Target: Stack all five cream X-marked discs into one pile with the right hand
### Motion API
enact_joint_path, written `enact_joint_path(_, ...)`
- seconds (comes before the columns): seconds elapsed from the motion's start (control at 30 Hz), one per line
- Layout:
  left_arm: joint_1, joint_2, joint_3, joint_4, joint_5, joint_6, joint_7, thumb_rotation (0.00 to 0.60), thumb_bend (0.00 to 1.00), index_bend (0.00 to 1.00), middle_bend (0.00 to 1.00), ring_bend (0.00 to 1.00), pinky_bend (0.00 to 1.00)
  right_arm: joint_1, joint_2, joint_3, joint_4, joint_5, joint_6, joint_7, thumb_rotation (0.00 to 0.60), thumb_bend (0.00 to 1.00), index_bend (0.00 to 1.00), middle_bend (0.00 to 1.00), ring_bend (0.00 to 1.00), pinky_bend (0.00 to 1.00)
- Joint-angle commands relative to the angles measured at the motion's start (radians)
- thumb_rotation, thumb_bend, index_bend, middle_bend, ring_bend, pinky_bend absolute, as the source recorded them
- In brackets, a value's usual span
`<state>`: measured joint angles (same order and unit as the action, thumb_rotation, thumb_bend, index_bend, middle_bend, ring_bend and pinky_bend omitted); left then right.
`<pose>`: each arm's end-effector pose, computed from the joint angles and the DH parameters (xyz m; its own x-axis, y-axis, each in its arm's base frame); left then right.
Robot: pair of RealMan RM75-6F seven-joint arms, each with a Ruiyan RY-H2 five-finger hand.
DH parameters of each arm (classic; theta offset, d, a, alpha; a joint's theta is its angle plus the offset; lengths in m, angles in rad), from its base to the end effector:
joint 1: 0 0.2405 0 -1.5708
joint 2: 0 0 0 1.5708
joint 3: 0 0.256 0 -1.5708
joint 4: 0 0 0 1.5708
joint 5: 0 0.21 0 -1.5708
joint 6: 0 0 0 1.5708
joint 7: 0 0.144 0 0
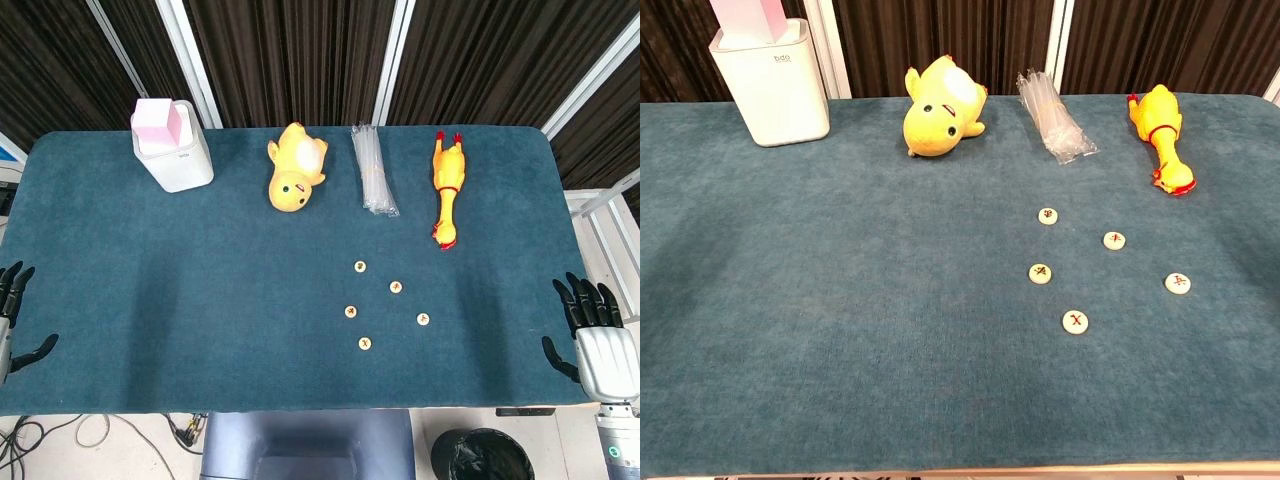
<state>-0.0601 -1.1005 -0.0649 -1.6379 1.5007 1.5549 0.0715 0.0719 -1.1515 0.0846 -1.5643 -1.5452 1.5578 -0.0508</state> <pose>-0.3063 0.1758 0.1739 0.4520 -0.0713 0.8892 0.8918 0.0153 -0.4521 -0.3070 -0.1839 0.1651 0.4512 0.1028 0.8865 -0.8891 -0.0343 0.4565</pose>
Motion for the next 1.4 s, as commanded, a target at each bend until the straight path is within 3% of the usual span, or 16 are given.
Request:
enact_joint_path(0.03, 0.000, 0.000, 0.000, 0.000, 0.000, 0.000, 0.000, 0.600, 0.17, 0.02, 0.00, 0.00, 0.09, 0.000, 0.000, 0.000, 0.000, 0.001, 0.000, -0.001, 0.600, 0.43, 0.03, 0.01, 0.01, 0.02)
enact_joint_path(1.17, 0.004, 0.001, -0.004, 0.001, -0.003, 0.009, -0.007, 0.600, 0.17, 0.02, 0.00, 0.00, 0.09, 0.009, 0.023, -0.016, -0.015, -0.007, -0.035, 0.058, 0.600, 0.43, 0.03, 0.01, 0.01, 0.02)
enact_joint_path(1.4, 0.002, -0.002, -0.004, 0.002, -0.005, 0.004, -0.002, 0.600, 0.17, 0.02, 0.00, 0.00, 0.09, 0.013, 0.021, -0.018, -0.020, -0.007, -0.045, 0.079, 0.600, 0.36, 0.03, 0.01, 0.01, 0.02)
